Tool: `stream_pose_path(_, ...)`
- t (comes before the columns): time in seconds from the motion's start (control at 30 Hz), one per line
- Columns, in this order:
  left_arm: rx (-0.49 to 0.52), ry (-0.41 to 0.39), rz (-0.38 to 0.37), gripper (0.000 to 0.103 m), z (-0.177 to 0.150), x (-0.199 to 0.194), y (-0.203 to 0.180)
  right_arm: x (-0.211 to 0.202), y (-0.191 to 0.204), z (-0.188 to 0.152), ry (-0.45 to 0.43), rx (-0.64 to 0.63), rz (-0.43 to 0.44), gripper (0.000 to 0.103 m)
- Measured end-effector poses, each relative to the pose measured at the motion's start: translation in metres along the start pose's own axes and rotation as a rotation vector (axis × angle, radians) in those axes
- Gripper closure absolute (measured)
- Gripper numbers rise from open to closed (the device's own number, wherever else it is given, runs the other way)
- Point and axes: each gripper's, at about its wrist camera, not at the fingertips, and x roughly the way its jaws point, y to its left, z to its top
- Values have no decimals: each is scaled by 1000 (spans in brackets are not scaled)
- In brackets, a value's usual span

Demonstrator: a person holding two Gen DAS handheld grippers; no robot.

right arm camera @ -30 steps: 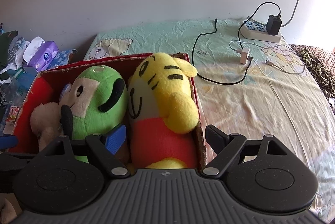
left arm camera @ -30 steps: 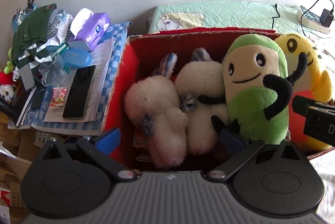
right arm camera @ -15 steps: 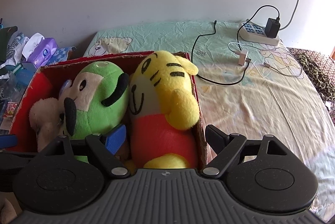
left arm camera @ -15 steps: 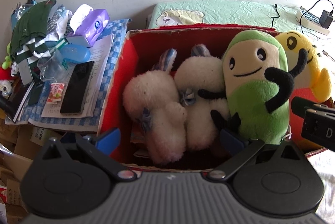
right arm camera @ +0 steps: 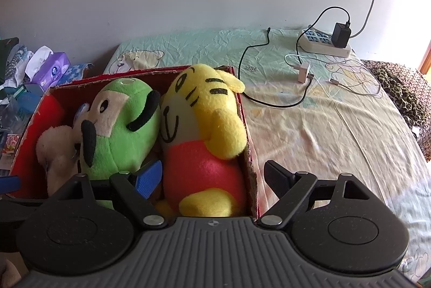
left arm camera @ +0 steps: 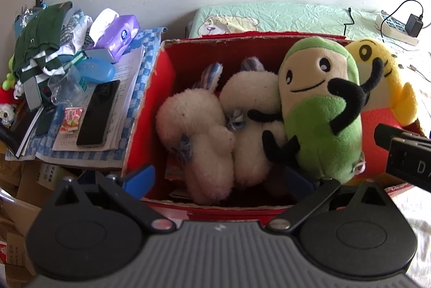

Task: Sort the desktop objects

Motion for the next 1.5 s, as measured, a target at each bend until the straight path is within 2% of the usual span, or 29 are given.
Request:
stream_pose_path(0.33,-4,-29,-10,2,0,-8,4,-4,4,-3,-12,-9,-17,18)
stream_pose_path(1.0,2,-30,-17,2,-3,-7,18,-2,10,-7,-11,30,-35,17)
stream_pose_path(1.5,50,-38,-40,2,-7,-6,23,-10,15,-12,-46,66,-75,17)
